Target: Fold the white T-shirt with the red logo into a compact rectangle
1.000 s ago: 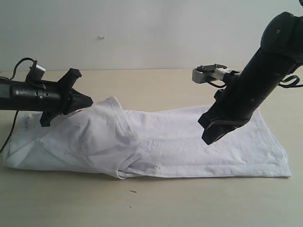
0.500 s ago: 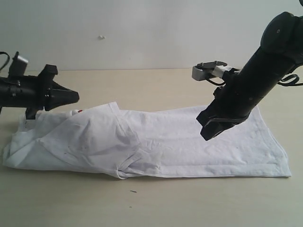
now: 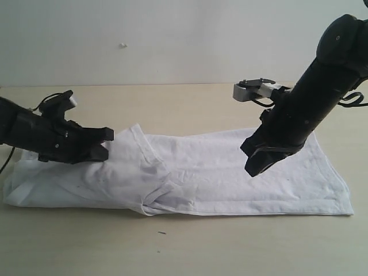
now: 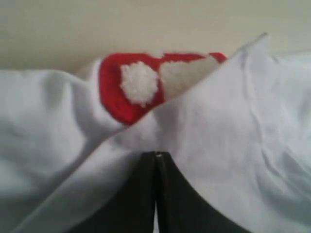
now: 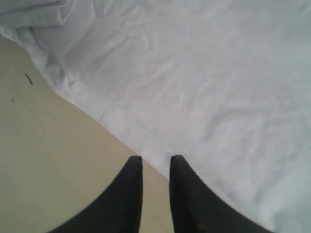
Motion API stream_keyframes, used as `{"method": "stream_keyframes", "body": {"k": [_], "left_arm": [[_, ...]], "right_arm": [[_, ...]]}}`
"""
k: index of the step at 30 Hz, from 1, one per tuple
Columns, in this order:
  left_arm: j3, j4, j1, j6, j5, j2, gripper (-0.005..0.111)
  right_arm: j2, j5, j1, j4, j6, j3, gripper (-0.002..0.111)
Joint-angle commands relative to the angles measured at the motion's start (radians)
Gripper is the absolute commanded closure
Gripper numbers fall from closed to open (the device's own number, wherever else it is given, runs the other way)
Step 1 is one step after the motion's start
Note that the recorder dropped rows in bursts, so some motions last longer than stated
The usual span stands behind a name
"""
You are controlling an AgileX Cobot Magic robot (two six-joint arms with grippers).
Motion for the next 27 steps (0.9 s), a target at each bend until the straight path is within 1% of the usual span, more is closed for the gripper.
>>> {"method": "stream_keyframes", "body": {"k": [1, 3, 5, 8, 10, 11, 12, 14, 16, 17, 18, 19, 20, 21, 23, 24, 27], "left_arm": [[0.003, 0.085, 0.016, -0.013, -0.137, -0.022, 0.104], [0.0, 0.102, 0.046, 0.005, -0.139, -0.055, 0.104], [-0.004, 0.143, 0.081, 0.058, -0.129, -0.096, 0.104], [-0.007, 0.242, 0.151, 0.078, -0.118, -0.166, 0.101], [-0.007, 0.284, 0.219, 0.004, -0.084, -0.191, 0.09], [-0.007, 0.292, 0.256, -0.029, -0.061, -0.193, 0.082], [-0.007, 0.297, 0.291, -0.035, 0.0, -0.193, 0.072], [-0.007, 0.313, 0.348, -0.043, 0.084, -0.186, 0.047], [-0.007, 0.348, 0.381, -0.105, 0.113, -0.18, 0.029], [-0.007, 0.388, 0.391, -0.132, 0.117, -0.18, 0.024], [-0.007, 0.436, 0.398, -0.134, 0.119, -0.18, 0.024], [-0.007, 0.54, 0.402, -0.137, 0.126, -0.18, 0.026], [-0.007, 0.567, 0.402, -0.146, 0.126, -0.177, 0.029], [-0.007, 0.581, 0.402, -0.146, 0.131, -0.169, 0.037], [-0.007, 0.581, 0.402, -0.146, 0.146, -0.153, 0.044], [-0.007, 0.581, 0.402, -0.146, 0.156, -0.144, 0.045], [-0.007, 0.581, 0.402, -0.151, 0.161, -0.125, 0.041]], "right_arm": [[-0.012, 0.003, -0.001, 0.005, -0.012, -0.007, 0.086], [-0.012, -0.001, -0.001, 0.005, -0.012, -0.007, 0.086], [-0.012, -0.006, -0.001, 0.005, -0.019, -0.007, 0.086], [-0.012, -0.006, -0.001, 0.005, -0.028, -0.007, 0.086], [-0.012, -0.006, -0.001, 0.009, -0.029, -0.007, 0.086], [-0.012, -0.006, -0.001, 0.009, -0.029, -0.007, 0.086], [-0.012, -0.006, -0.001, 0.013, -0.029, -0.007, 0.086], [-0.012, -0.006, -0.001, 0.02, -0.029, -0.007, 0.086], [-0.012, -0.006, -0.001, 0.023, -0.029, -0.007, 0.086], [-0.012, -0.006, -0.001, 0.022, -0.031, -0.007, 0.086], [-0.012, -0.003, -0.001, 0.022, -0.03, -0.007, 0.086], [-0.012, 0.001, -0.001, 0.022, -0.03, -0.007, 0.086], [-0.012, 0.003, -0.001, 0.022, -0.03, -0.007, 0.086], [-0.012, 0.003, -0.001, 0.022, -0.03, -0.007, 0.086], [-0.012, 0.003, -0.001, 0.022, -0.03, -0.007, 0.086], [-0.012, 0.006, -0.001, 0.022, -0.03, -0.007, 0.086], [-0.012, 0.009, -0.001, 0.022, -0.034, -0.007, 0.086]]}}
